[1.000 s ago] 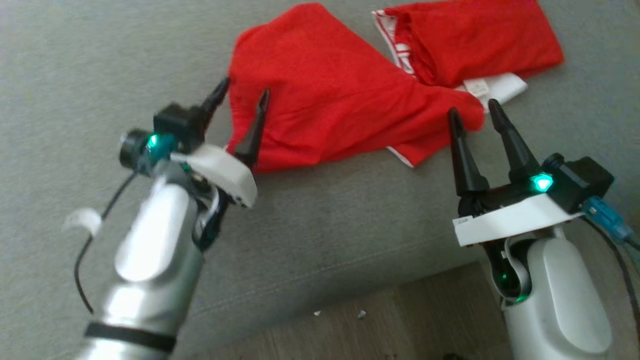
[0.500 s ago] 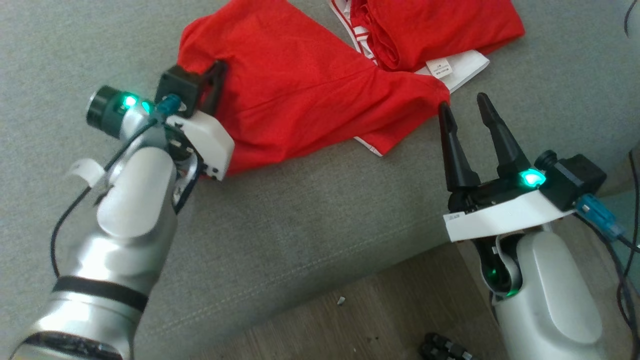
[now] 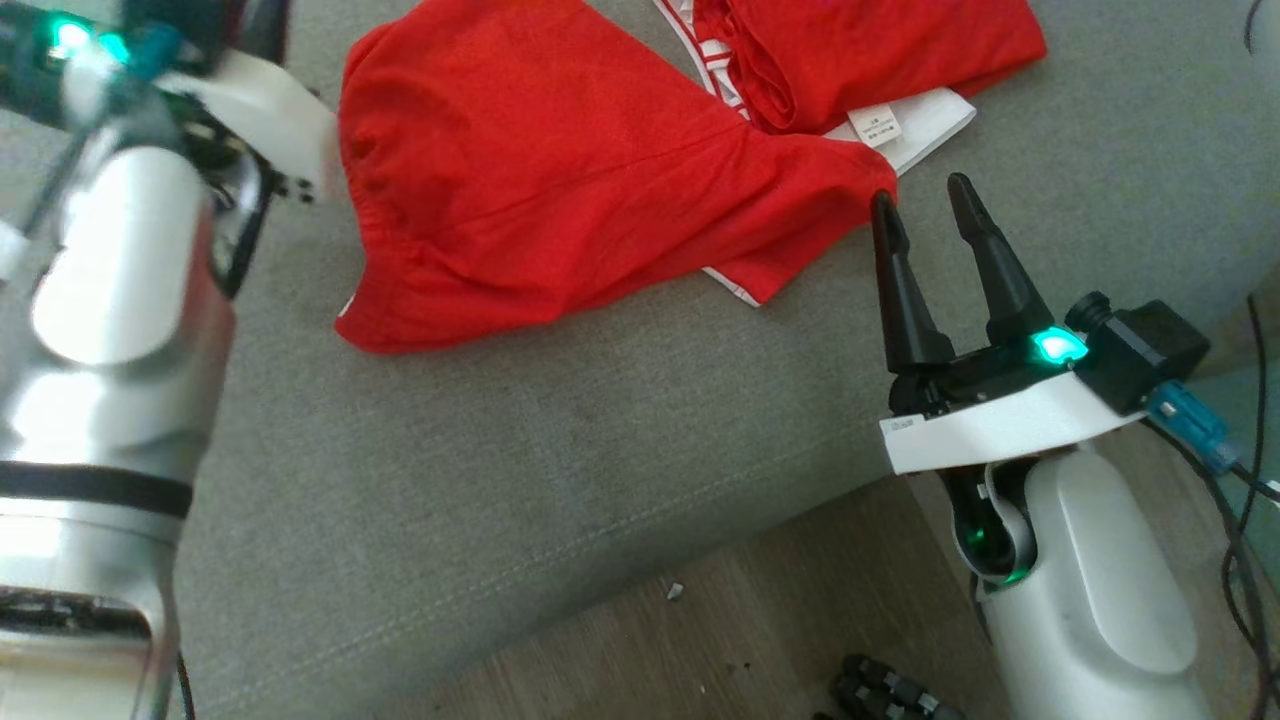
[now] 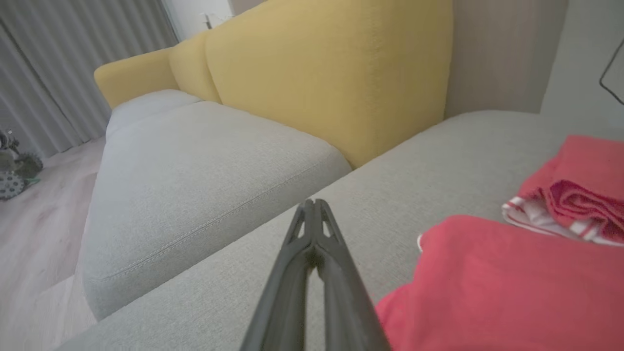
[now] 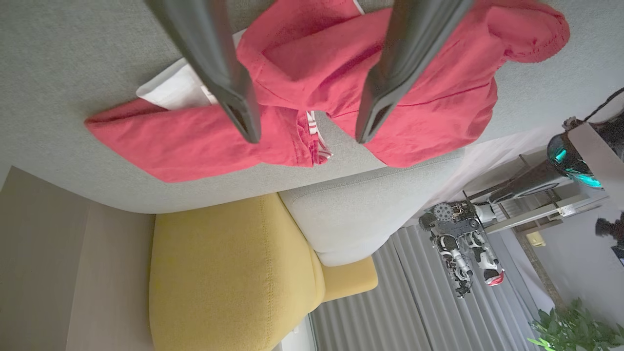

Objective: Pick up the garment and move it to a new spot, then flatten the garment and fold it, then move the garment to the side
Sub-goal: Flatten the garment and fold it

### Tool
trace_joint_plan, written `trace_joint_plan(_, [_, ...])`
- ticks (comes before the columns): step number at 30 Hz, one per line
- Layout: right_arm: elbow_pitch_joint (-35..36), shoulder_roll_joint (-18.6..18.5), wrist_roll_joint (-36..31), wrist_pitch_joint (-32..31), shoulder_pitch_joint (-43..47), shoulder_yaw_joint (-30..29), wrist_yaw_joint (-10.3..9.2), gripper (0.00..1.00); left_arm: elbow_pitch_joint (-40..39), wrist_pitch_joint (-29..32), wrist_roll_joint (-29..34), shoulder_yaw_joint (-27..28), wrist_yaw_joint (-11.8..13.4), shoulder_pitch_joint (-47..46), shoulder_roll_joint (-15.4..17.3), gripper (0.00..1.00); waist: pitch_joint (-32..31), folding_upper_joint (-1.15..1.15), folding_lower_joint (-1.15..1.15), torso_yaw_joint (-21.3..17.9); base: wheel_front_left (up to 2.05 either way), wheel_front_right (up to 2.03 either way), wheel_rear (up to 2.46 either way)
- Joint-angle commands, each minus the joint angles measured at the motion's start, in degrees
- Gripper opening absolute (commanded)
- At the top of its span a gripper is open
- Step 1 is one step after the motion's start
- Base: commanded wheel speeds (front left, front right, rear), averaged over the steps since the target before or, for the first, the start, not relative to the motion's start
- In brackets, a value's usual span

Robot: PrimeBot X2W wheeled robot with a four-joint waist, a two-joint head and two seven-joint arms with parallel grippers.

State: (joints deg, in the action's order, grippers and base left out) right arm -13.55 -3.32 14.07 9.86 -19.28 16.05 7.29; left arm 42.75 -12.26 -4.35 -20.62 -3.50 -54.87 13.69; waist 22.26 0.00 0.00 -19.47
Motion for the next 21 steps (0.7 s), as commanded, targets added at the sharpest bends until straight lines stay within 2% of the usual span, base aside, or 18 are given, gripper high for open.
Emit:
trace_joint_plan(1, [1.6, 0.4, 0.4, 0.7, -1.4, 1.1, 0.20, 1.00, -1.9, -0.3, -1.6, 2.9, 0.5, -2.7, 2.4, 0.00, 0.0, 0.00, 0.00, 0.0, 0.00, 0.00, 0.00])
trace_joint_plan(6, [1.6, 0.4, 0.6, 1.6, -1.8, 0.3, 0.20, 1.00, -4.0, -1.2, -7.9, 8.1, 0.2, -0.7, 2.8, 0.00, -0.8, 0.00, 0.00, 1.1, 0.00, 0.00, 0.00])
trace_joint_plan(12, [2.3, 0.4, -0.6, 2.5, -1.2, -1.8, 0.20, 1.00, -12.6, -2.5, -15.1, 14.5, 0.9, 9.5, 1.0, 0.00, -3.5, 0.00, 0.00, 5.1, 0.00, 0.00, 0.00])
trace_joint_plan(16, [2.7, 0.4, -1.9, 2.2, -0.3, -3.1, 0.20, 1.00, -21.5, -2.7, -17.3, 17.7, 1.9, 20.1, -0.9, 0.00, -5.6, 0.00, 0.00, 7.9, 0.00, 0.00, 0.00])
trace_joint_plan(17, [2.7, 0.4, -1.9, 2.2, -0.3, -3.1, 0.20, 1.00, -21.5, -2.7, -17.3, 17.7, 1.9, 20.1, -0.9, 0.00, -5.6, 0.00, 0.00, 7.9, 0.00, 0.00, 0.00])
trace_joint_plan(18, [2.8, 0.4, -2.3, 2.0, 0.2, -3.4, 0.20, 1.00, -26.4, -2.7, -17.0, 18.9, 2.5, 25.6, -1.9, 0.00, -6.7, 0.00, 0.00, 9.0, 0.00, 0.00, 0.00])
trace_joint_plan(21, [2.8, 0.4, -2.7, 1.7, 0.8, -3.3, 0.20, 1.00, -30.7, -2.7, -16.4, 19.6, 3.0, 31.1, -3.5, 0.00, -7.8, 0.00, 0.00, 10.1, 0.00, 0.00, 0.00])
